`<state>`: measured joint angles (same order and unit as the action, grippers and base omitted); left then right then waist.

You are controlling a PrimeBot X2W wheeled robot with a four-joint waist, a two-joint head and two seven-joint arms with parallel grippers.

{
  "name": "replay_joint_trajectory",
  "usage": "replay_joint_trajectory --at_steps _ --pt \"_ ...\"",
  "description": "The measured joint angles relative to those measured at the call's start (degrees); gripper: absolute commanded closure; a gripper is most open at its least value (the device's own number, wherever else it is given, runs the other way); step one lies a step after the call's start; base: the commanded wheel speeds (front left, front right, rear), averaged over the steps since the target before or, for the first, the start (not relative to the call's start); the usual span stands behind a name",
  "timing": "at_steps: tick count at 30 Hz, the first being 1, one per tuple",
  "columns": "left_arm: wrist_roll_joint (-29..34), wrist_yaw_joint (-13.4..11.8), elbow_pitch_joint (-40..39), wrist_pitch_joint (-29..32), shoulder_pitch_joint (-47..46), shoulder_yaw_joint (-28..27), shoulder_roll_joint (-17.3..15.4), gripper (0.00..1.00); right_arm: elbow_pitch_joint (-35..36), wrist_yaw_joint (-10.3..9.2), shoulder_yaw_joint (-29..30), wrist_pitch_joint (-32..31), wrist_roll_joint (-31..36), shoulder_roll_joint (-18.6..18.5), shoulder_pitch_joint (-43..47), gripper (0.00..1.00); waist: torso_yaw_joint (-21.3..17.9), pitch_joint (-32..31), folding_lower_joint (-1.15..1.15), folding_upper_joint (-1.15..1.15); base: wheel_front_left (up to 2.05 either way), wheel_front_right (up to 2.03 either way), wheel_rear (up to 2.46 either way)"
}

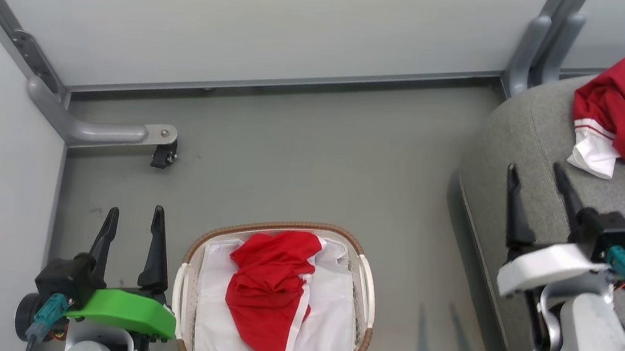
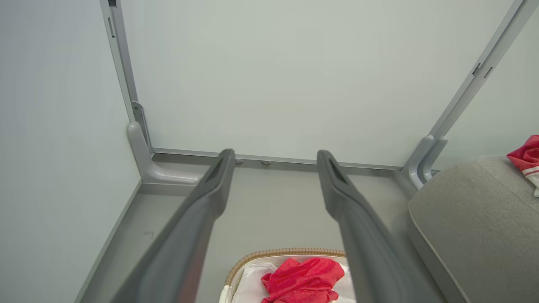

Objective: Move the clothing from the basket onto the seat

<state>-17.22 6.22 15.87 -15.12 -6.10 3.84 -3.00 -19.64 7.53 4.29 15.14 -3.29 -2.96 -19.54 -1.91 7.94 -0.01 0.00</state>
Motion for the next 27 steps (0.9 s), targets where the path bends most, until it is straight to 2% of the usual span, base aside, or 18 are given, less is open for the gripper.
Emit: replay_joint_trajectory --at_steps 4,9,27 --pt "-0.71 0.30 0.20 0.00 1.08 -0.38 0.08 0.00 0.73 0.00 -2.83 0.00 -5.14 0.29 4.13 0.00 1.08 -1.49 0.00 0.00 0.00 0.00 0.00" --pt "-1.77 0.30 1.13 0.00 2.93 -0.33 0.12 0.00 1.43 0.00 -2.57 0.00 -7.88 0.19 7.71 0.00 1.56 -2.96 0.00 0.00 0.00 0.00 0.00" --pt "-1.83 0.29 2.74 0.00 3.19 0.27 0.13 0.00 1.30 0.00 -1.41 0.00 -5.65 0.18 9.51 0.00 1.85 -3.80 0.00 0.00 0.00 0.00 0.00"
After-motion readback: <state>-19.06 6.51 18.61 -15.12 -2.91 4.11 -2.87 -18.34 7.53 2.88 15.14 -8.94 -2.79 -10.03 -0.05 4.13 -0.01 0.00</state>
